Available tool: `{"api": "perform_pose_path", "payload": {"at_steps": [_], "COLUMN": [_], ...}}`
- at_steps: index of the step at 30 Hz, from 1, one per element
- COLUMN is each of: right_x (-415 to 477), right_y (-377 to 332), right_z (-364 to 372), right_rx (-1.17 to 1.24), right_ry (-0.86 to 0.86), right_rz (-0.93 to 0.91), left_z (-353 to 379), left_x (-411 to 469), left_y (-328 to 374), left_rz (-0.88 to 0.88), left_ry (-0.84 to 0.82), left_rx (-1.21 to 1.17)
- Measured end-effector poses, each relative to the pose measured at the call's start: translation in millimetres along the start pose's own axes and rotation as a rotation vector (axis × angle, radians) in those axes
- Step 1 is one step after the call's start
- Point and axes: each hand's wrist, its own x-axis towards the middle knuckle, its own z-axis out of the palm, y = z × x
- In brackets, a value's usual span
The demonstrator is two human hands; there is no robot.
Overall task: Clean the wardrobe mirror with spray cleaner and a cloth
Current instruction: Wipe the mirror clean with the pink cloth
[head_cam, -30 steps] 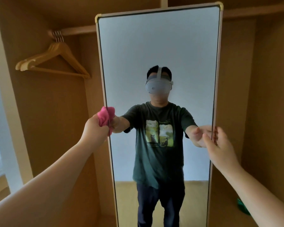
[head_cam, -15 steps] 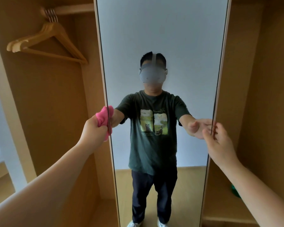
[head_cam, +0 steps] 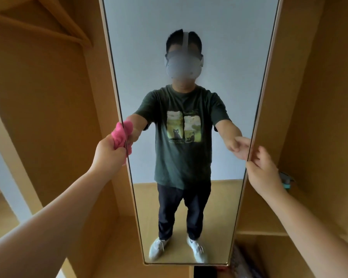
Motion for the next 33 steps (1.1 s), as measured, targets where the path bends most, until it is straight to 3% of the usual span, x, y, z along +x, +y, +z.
{"api": "perform_pose_path", "payload": {"at_steps": [13,17,21,33], "right_x": [-19,-25,-33,-47], "right_y": [37,47,55,70], "right_z": [20,23,25,35], "right_rx": [-0.062,-0.087,-0.115,-0.148], "right_ry": [-0.110,-0.135,-0.146,-0.175], "right_rz": [0.205,0.254,0.264,0.268], "left_z": [18,22,30,47], "left_x": [-28,-33,-41,-51], "left_y": [-24,-42,-48,-78], "left_rz": [0.012,-0.109,-0.056,-0.241], "left_ry": [-0.038,-0.065,-0.042,-0.051], "left_rx": [0.033,-0.015,0.030,0.017]}}
